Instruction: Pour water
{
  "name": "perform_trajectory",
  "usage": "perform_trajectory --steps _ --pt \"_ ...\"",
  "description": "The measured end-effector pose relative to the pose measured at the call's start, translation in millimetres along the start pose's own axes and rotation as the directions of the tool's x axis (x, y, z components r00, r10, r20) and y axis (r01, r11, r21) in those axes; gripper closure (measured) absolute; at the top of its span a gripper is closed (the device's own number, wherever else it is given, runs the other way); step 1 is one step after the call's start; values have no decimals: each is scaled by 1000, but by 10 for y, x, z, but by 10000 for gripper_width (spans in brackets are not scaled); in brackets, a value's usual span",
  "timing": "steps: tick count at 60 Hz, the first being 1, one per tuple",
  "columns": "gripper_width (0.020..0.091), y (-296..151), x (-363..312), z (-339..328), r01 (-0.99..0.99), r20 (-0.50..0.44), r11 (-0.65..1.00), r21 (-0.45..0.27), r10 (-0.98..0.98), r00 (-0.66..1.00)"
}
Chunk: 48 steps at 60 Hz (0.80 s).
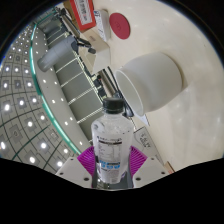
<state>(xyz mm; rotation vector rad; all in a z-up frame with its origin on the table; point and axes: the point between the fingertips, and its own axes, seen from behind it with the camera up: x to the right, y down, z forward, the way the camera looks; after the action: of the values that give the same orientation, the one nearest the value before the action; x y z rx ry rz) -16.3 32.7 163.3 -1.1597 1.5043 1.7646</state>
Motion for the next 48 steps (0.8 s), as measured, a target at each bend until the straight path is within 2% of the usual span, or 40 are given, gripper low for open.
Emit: perform_trajectory --steps 9,19,28,35,40,48 --pt "699 111 -30 -14 51 -44 997 -55 -54 998" --pt "697 120 -472 -55 469 -44 875 -117 -477 878" --pt "697 -207 -1286 -135 863 -12 502 -61 -865 502" --pt "696 -596 -1789 -259 988 -48 155 -16 -987 155" --pt "697 -1079 -1830 -248 996 -118 -86 -35 -989 -90" --pt "697 -1731 -1670 -346 931 -205 -341 -131 -909 -362"
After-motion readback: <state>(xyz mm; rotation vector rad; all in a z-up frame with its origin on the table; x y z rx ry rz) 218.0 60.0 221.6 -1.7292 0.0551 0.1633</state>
